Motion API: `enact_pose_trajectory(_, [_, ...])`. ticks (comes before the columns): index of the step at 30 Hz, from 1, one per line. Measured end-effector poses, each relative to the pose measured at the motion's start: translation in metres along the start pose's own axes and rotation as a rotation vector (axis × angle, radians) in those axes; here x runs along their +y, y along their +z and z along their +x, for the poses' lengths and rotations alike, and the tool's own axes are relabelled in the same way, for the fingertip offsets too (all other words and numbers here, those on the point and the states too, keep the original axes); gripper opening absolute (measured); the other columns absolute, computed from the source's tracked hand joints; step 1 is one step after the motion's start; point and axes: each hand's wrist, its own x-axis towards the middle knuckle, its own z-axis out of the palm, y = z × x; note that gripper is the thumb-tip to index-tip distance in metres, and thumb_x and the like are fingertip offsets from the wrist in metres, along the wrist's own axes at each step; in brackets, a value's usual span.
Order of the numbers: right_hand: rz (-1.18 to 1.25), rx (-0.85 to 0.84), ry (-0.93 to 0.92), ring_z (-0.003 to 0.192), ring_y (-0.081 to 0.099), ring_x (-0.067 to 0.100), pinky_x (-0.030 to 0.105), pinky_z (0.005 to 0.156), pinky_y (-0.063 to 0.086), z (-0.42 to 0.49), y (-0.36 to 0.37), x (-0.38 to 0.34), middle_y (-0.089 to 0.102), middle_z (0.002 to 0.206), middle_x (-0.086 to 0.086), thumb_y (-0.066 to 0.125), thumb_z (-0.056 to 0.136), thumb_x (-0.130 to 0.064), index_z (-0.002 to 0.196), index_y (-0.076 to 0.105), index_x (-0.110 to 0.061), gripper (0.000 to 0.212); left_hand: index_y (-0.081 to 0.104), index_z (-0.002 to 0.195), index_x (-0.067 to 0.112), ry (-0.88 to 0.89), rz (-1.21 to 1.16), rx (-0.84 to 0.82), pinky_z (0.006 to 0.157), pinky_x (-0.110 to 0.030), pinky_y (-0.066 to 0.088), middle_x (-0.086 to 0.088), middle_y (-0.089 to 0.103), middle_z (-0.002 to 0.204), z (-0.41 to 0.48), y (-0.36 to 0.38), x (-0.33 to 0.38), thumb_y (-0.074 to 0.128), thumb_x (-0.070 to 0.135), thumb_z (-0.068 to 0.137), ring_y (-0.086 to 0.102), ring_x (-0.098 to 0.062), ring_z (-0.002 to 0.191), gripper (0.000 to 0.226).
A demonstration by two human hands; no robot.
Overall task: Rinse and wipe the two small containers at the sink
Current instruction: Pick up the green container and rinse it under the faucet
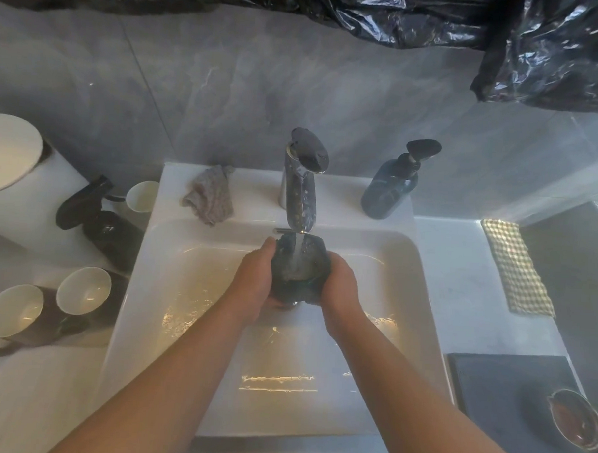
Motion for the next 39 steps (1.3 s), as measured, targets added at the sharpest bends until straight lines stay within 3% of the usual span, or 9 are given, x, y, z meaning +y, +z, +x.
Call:
enact_pose_trajectory(8, [0.195, -0.073, 0.056, 0.087, 0.064, 0.025, 0.021, 0.048, 0.055, -0.002, -0.003, 0.007, 0.063, 0.104, 0.012, 0.041, 0.101, 0.005, 0.123, 0.056, -0.015, 0.033, 0.064, 0.102, 0.028, 0.256, 0.219, -0.037, 0.104, -0.05, 0.047, -0.003, 0.067, 0.119, 0.01, -0.003, 0.01, 0.035, 0.04, 0.107, 0.062, -0.024, 0.112, 0.031])
enact_pose_trajectory(11, [0.178, -0.05, 0.016, 0.107, 0.064, 0.038, 0.035, 0.064, 0.063, -0.004, -0.001, 0.008, 0.061, 0.116, 0.019, 0.038, 0.099, -0.004, 0.127, 0.052, -0.012, 0.032, 0.065, 0.097, 0.027, 0.218, 0.187, -0.056, 0.105, -0.049, 0.047, -0.007, 0.068, 0.118, 0.018, -0.002, 0.009, 0.034, 0.04, 0.107, 0.063, -0.028, 0.114, 0.036])
enact_pose_trajectory(14, [0.111, -0.034, -0.05, 0.096, 0.063, 0.022, 0.045, 0.079, 0.063, -0.012, -0.005, 0.006, 0.057, 0.102, 0.003, 0.036, 0.103, -0.009, 0.126, 0.049, -0.006, 0.027, 0.067, 0.101, 0.019, 0.11, 0.115, -0.039, 0.103, -0.051, 0.049, -0.014, 0.072, 0.114, 0.025, -0.003, 0.006, 0.035, 0.048, 0.106, 0.067, -0.032, 0.108, 0.043])
enact_pose_trajectory(18, [0.055, 0.009, -0.077, 0.091, 0.057, 0.009, 0.019, 0.058, 0.057, -0.011, -0.008, 0.009, 0.053, 0.101, -0.005, 0.042, 0.105, -0.022, 0.127, 0.049, -0.009, 0.026, 0.07, 0.1, 0.015, -0.021, 0.046, -0.027, 0.102, -0.05, 0.051, -0.012, 0.074, 0.106, 0.025, -0.002, 0.004, 0.038, 0.051, 0.103, 0.069, -0.03, 0.101, 0.048])
enact_pose_trajectory(23, [0.119, 0.042, 0.017, 0.111, 0.062, 0.032, 0.04, 0.062, 0.064, -0.003, -0.002, 0.013, 0.06, 0.119, 0.015, 0.05, 0.094, -0.034, 0.12, 0.058, -0.009, 0.037, 0.071, 0.099, 0.015, -0.032, 0.051, -0.064, 0.101, -0.05, 0.052, -0.014, 0.074, 0.107, 0.021, -0.003, 0.003, 0.04, 0.043, 0.103, 0.069, -0.031, 0.098, 0.042])
enact_pose_trajectory(28, [0.391, -0.052, 0.242, 0.087, 0.067, 0.033, 0.04, 0.062, 0.064, -0.006, -0.008, 0.008, 0.071, 0.082, 0.011, 0.035, 0.096, -0.012, 0.093, 0.067, -0.009, 0.032, 0.067, 0.091, 0.023, 0.148, 0.264, -0.078, 0.104, -0.049, 0.048, -0.005, 0.07, 0.102, 0.017, 0.003, 0.009, 0.046, 0.042, 0.092, 0.064, -0.026, 0.103, 0.029])
enact_pose_trajectory(30, [0.407, -0.047, 0.21, 0.087, 0.069, 0.032, 0.045, 0.072, 0.063, -0.005, -0.008, 0.015, 0.075, 0.077, 0.009, 0.033, 0.096, -0.013, 0.098, 0.068, -0.007, 0.036, 0.065, 0.088, 0.028, 0.196, 0.26, -0.091, 0.102, -0.047, 0.048, -0.001, 0.068, 0.101, 0.015, 0.004, 0.01, 0.047, 0.028, 0.097, 0.063, -0.024, 0.103, 0.02])
enact_pose_trajectory(33, [0.322, -0.035, 0.113, 0.109, 0.064, 0.041, 0.056, 0.08, 0.061, -0.007, -0.004, 0.02, 0.064, 0.115, 0.022, 0.039, 0.085, -0.015, 0.123, 0.056, -0.002, 0.044, 0.067, 0.095, 0.031, 0.23, 0.207, -0.126, 0.103, -0.051, 0.048, -0.004, 0.07, 0.113, 0.018, 0.002, 0.004, 0.045, 0.027, 0.099, 0.064, -0.026, 0.111, 0.022])
enact_pose_trajectory(39, [0.037, -0.076, -0.161, 0.104, 0.065, 0.028, 0.047, 0.087, 0.061, -0.02, -0.008, 0.022, 0.056, 0.114, 0.01, 0.047, 0.08, -0.024, 0.126, 0.042, -0.014, 0.047, 0.068, 0.097, 0.022, 0.118, -0.017, -0.117, 0.09, -0.042, 0.053, -0.011, 0.072, 0.109, 0.018, -0.001, -0.007, 0.044, 0.032, 0.105, 0.068, -0.026, 0.097, 0.027])
